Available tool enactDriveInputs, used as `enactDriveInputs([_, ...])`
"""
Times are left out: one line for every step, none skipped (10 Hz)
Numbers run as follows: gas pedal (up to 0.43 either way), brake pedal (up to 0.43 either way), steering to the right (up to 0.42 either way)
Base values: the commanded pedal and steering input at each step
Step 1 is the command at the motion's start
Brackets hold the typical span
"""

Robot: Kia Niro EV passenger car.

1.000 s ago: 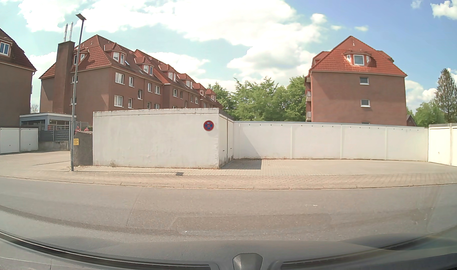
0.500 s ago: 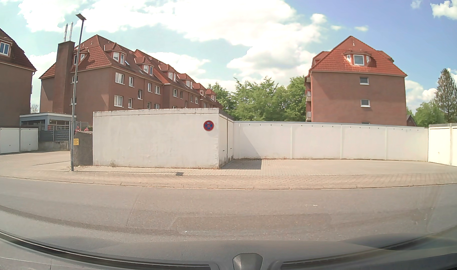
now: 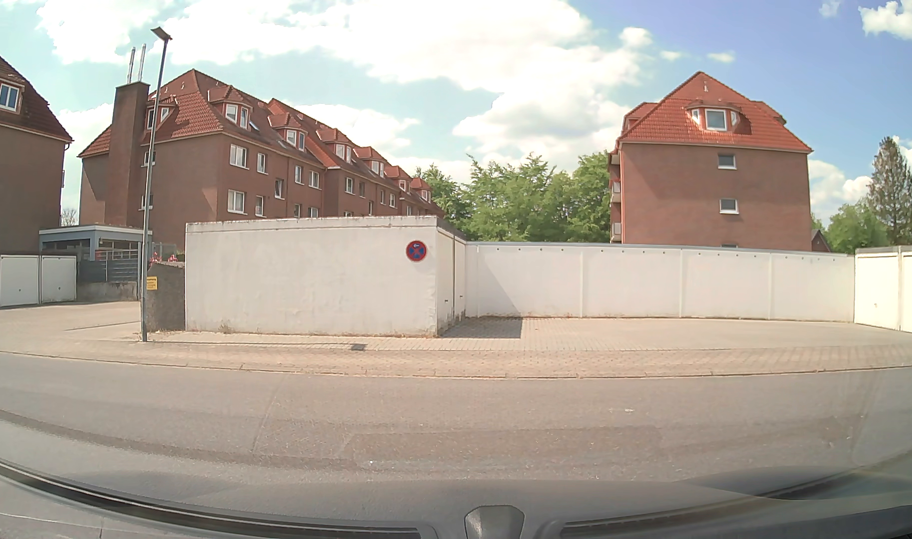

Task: Follow the waypoints while adhering to traffic rules and regulations

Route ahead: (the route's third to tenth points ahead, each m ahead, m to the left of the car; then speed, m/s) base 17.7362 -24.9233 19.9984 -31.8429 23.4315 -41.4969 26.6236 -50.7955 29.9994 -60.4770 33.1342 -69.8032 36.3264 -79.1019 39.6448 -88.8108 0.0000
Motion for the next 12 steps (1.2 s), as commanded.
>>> enactDriveInputs([0.0, 0.494, 0.051])
enactDriveInputs([0.0, 0.494, 0.054])
enactDriveInputs([0.0, 0.494, 0.059])
enactDriveInputs([0.0, 0.494, 0.062])
enactDriveInputs([0.0, 0.488, 0.063])
enactDriveInputs([0.0, 0.494, 0.063])
enactDriveInputs([0.0, 0.494, 0.063])
enactDriveInputs([0.0, 0.494, 0.063])
enactDriveInputs([0.0, 0.494, 0.063])
enactDriveInputs([0.0, 0.494, 0.063])
enactDriveInputs([0.0, 0.488, 0.063])
enactDriveInputs([0.0, 0.494, 0.063])
